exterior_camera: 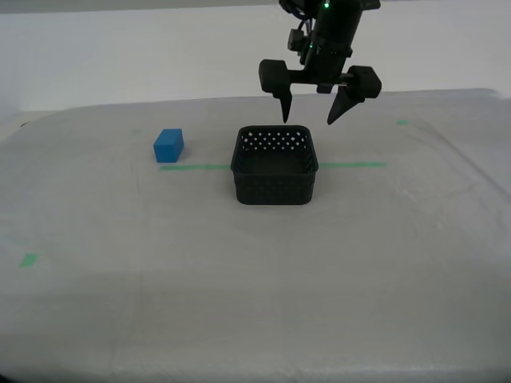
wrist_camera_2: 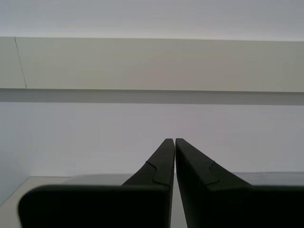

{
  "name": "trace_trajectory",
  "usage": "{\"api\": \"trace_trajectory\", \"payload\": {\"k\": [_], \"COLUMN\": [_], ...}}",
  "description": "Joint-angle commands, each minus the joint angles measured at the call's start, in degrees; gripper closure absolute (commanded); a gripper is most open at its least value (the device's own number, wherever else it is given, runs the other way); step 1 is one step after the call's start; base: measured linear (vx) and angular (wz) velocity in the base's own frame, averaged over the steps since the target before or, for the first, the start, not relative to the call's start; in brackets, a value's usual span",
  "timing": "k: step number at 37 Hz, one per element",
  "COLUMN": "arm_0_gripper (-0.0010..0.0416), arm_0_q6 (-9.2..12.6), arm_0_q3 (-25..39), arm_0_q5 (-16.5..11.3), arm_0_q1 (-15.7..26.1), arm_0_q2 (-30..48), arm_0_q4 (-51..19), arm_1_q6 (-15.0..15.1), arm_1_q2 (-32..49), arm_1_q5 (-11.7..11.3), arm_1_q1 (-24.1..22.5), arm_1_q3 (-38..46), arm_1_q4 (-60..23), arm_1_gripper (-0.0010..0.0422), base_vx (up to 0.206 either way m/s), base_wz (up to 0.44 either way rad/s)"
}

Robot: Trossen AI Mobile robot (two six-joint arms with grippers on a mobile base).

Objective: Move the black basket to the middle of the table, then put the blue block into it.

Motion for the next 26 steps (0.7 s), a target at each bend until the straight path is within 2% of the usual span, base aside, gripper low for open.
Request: {"api": "trace_trajectory", "payload": {"k": [1, 5, 8, 11, 16, 26], "arm_0_gripper": [0.0035, 0.0018, 0.0, 0.0012, 0.0009, 0.0005], "arm_0_q6": [0.02, -1.25, -2.95, -3.93, -5.27, -11.26], "arm_0_q3": [-1.95, -4.85, -7.5, -10.36, -15.21, -20.61], "arm_0_q5": [0.63, 1.2, 3.56, 4.7, 4.96, 4.92], "arm_0_q1": [-1.11, -3.04, -4.63, -6.88, -11.54, -20.94], "arm_0_q2": [-2.82, -6.75, -10.08, -13.53, -18.34, -23.43], "arm_0_q4": [-0.11, 0.24, 0.39, 0.44, 1.55, 3.1], "arm_1_q6": [0.09, 0.09, 0.09, 0.09, 0.09, 0.09], "arm_1_q2": [-0.02, -0.04, -0.02, -0.02, -0.02, -0.02], "arm_1_q5": [-0.04, -0.04, -0.04, -0.04, -0.04, -0.04], "arm_1_q1": [-0.02, -0.02, 0.0, -0.02, -0.02, -0.02], "arm_1_q3": [0.04, 0.04, 0.04, 0.13, 0.11, 0.09], "arm_1_q4": [0.28, 0.28, 0.28, 0.26, 0.26, 0.26], "arm_1_gripper": [0.0412, 0.0412, 0.0412, 0.0412, 0.0412, 0.0412], "base_vx": [0.0, 0.0, 0.0, 0.0, 0.0, 0.0], "base_wz": [0.0, 0.0, 0.0, 0.0, 0.0, 0.0]}}
